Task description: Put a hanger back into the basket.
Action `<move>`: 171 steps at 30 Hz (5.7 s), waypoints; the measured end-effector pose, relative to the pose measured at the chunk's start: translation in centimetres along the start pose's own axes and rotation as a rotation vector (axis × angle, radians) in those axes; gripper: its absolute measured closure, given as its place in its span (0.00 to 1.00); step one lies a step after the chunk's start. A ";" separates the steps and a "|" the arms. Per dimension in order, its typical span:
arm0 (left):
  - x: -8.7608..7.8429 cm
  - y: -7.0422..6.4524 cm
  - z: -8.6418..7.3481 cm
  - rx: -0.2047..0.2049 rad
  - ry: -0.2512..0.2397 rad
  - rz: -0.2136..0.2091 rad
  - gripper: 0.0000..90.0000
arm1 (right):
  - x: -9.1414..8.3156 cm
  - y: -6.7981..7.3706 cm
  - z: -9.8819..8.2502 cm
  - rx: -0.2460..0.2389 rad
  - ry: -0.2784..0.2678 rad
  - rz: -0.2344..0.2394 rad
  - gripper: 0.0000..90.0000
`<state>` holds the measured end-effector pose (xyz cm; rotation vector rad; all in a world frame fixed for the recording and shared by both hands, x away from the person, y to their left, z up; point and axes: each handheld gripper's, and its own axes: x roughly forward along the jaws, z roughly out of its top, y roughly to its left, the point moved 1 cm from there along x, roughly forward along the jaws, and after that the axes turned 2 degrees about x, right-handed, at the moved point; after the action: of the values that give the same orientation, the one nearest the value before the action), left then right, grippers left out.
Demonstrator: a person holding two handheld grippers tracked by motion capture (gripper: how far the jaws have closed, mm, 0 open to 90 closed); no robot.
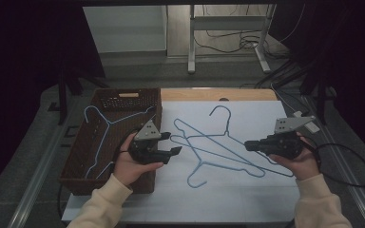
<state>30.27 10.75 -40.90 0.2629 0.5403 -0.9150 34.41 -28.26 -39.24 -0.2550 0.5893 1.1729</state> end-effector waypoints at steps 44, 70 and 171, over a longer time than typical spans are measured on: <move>5.1 -2.0 3.2 0.281 0.124 -0.038 0.95 | -0.1 -0.8 0.4 -0.008 -0.059 -0.069 0.95; -1.3 -1.3 2.9 0.102 -0.022 0.028 0.96 | -0.9 0.0 -3.5 0.086 -0.185 -0.245 0.45; -13.9 9.4 -9.5 -0.275 -0.075 0.444 0.96 | 3.0 0.1 -8.9 0.180 -0.030 -0.321 0.33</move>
<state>27.93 29.89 -41.33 0.0916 0.5048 -0.4122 32.46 -30.15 -48.24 -0.1707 0.5990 0.8081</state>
